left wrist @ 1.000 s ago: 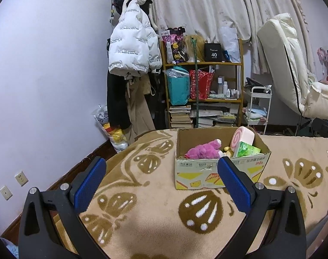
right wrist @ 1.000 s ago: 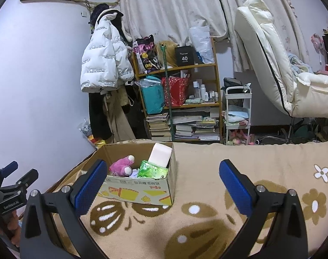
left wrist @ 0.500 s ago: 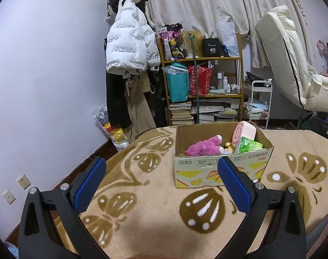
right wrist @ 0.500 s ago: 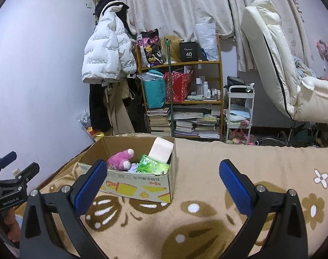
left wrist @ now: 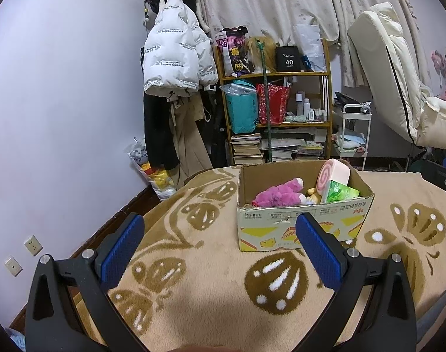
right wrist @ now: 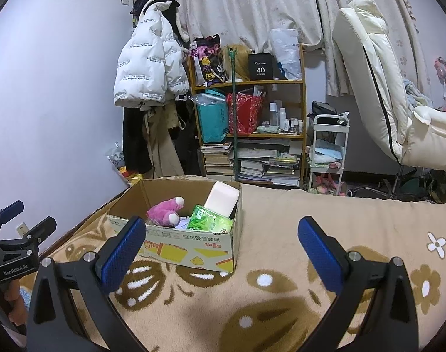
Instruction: Organize soft objects
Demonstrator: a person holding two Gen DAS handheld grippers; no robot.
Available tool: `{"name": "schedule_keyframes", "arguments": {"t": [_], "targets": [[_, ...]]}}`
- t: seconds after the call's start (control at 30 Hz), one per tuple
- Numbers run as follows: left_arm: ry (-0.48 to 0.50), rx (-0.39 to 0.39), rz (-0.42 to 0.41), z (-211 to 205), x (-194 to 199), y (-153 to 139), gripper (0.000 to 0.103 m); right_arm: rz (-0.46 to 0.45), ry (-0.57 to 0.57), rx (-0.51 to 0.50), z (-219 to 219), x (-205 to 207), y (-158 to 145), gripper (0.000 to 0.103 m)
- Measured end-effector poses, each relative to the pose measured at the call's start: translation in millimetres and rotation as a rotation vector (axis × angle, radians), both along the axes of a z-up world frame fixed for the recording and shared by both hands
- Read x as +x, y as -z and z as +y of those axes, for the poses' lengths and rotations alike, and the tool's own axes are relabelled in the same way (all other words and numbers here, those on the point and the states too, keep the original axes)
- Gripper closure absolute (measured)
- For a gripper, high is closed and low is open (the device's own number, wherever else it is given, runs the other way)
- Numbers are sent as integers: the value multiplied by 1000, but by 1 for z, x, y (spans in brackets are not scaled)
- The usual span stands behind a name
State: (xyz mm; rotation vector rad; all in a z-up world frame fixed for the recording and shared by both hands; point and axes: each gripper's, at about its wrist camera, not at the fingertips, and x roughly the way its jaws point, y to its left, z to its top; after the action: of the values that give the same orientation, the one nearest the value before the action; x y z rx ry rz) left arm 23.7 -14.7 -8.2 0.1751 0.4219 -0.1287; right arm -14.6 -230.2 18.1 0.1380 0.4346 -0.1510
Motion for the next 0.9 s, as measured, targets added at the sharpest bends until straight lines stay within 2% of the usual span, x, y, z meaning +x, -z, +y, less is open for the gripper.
{"name": "schedule_keyframes", "arguments": {"t": [0.9], "targets": [[7, 4, 6, -2, 0, 3, 1, 2, -1, -1, -1, 0, 1, 0]]}}
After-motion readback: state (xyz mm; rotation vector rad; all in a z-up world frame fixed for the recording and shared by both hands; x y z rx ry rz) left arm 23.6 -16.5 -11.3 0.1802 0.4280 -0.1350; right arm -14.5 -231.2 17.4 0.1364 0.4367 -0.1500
